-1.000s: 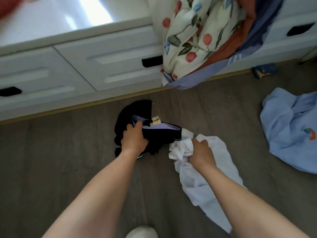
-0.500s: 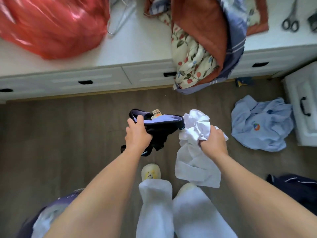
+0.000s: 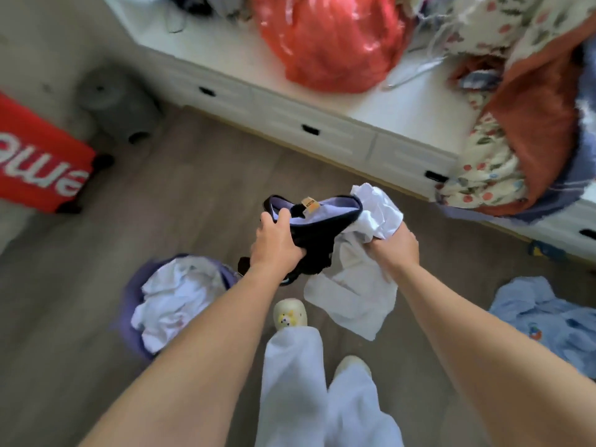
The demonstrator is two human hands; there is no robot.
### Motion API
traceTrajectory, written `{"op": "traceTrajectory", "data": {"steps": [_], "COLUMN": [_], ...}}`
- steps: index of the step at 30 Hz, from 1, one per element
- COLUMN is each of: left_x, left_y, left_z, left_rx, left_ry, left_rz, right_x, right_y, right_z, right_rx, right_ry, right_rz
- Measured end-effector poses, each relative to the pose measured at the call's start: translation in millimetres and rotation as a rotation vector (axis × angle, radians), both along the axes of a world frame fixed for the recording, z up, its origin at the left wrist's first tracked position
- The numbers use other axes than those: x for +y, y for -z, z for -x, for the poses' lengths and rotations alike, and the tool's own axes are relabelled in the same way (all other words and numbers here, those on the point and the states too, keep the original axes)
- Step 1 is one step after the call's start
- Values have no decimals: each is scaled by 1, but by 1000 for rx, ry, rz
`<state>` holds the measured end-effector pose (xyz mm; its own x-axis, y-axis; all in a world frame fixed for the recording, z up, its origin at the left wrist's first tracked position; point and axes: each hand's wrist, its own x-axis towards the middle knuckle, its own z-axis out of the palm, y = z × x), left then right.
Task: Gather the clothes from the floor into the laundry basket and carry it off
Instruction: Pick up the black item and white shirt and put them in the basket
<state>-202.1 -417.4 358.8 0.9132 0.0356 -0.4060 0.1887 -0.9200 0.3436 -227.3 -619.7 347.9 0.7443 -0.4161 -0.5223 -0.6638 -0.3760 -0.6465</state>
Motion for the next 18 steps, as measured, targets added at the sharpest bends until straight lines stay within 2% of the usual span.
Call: {"op": "traceTrajectory", "data": {"steps": [7, 10, 13, 18], "left_x": [166, 245, 322, 433], "left_y": [-24, -24, -19, -2], "left_z": [38, 58, 75, 88], "left_rx": [-101, -99, -82, -32], "left_ry": [-363, -473, -521, -519], "left_rz": [44, 32, 66, 66], "right_x": [191, 281, 366, 477], "right_y": [-16, -20, -18, 0], "right_z": [-17, -7, 3, 15], "right_rx": [-23, -10, 17, -12], "right_ry": [-145, -128, -123, -122], "right_rz": [-189, -287, -351, -335]}}
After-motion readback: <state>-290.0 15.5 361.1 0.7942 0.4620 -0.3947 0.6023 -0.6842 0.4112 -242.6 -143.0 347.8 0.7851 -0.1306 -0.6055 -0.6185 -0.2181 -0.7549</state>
